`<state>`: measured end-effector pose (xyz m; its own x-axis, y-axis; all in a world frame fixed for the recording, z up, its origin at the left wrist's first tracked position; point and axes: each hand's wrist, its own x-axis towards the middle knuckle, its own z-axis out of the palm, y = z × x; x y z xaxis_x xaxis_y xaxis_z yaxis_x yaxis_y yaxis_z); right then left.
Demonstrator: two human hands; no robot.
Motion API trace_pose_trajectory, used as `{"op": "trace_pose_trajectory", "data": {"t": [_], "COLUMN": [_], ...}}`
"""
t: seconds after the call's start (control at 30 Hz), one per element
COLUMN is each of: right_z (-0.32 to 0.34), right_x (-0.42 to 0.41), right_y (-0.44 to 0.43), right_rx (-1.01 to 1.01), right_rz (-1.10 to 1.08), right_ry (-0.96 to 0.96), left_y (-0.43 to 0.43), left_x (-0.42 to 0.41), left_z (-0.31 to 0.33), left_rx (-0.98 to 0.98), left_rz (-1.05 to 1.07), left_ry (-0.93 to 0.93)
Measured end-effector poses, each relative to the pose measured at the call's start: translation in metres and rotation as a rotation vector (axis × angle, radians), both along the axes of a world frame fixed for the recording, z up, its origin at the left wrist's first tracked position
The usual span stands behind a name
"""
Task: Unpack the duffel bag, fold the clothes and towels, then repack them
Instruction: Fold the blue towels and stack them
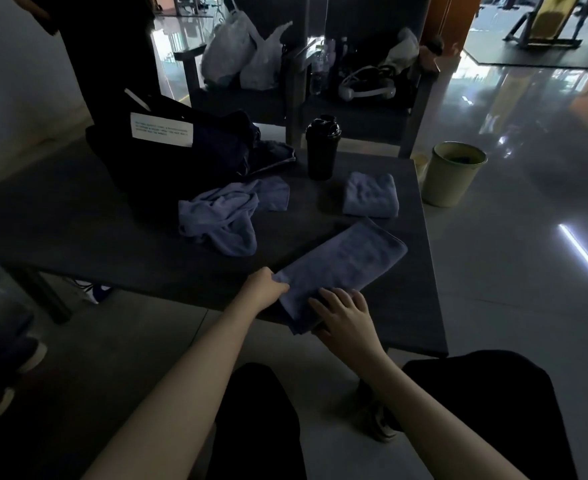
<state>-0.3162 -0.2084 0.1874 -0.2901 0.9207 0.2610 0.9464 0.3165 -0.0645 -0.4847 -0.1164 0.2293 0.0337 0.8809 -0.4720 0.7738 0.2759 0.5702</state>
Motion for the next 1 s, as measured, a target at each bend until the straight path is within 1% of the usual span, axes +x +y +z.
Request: {"op": "trace_pose_trajectory", "data": {"t": [0.07,0.13,0.2,0.27,0.37,0.5,0.57,0.67,0.8,0.87,0.93,1.0], "right_z": [0.001,-0.001,0.002,0.008,0.018,0.023,0.026,0.031,0.029,0.031,0.037,0.044], "right_x": [-0.002,-0.001,0.004,0.014,0.030,0.055,0.065,0.078,0.089,0.092,0.093,0.095], "right_y": [-0.001,0.000,0.003,0.008,0.013,0.019,0.023,0.026,0.036,0.043,0.051,0.062], "right_rx": [0.056,0.059,-0.004,-0.079,-0.145,-0.159,-0.160,-0.199,-0.227,-0.192,-0.108,-0.014], "right_rz": [-0.015,-0.007,0.013,0.040,-0.030,-0.142,-0.191,-0.287,-0.367,-0.376,-0.378,-0.408], "right_ry": [0.037,0.087,0.185,0.324,0.538,0.746,0.855,1.039,1.256,1.309,1.329,1.288], "left_y": [0.001,0.004,0.006,0.009,0.008,0.008,0.008,0.008,0.010,0.014,0.019,0.025], "left_x": [-0.002,-0.004,-0.005,-0.005,0.002,0.016,0.023,0.034,0.049,0.058,0.068,0.078], "left_z": [0.004,0.012,0.019,0.023,0.031,0.035,0.036,0.037,0.027,0.021,0.017,0.014], "left_rx": [-0.032,-0.056,-0.098,-0.128,-0.124,-0.160,-0.155,-0.089,-0.124,-0.075,0.027,0.168], "left_rz": [-0.017,-0.060,-0.087,-0.086,-0.028,0.039,0.053,0.000,-0.254,-0.305,-0.280,-0.226], "left_ry": [0.007,0.010,-0.016,-0.074,-0.224,-0.506,-0.571,-0.590,-0.521,-0.494,-0.529,-0.570]}}
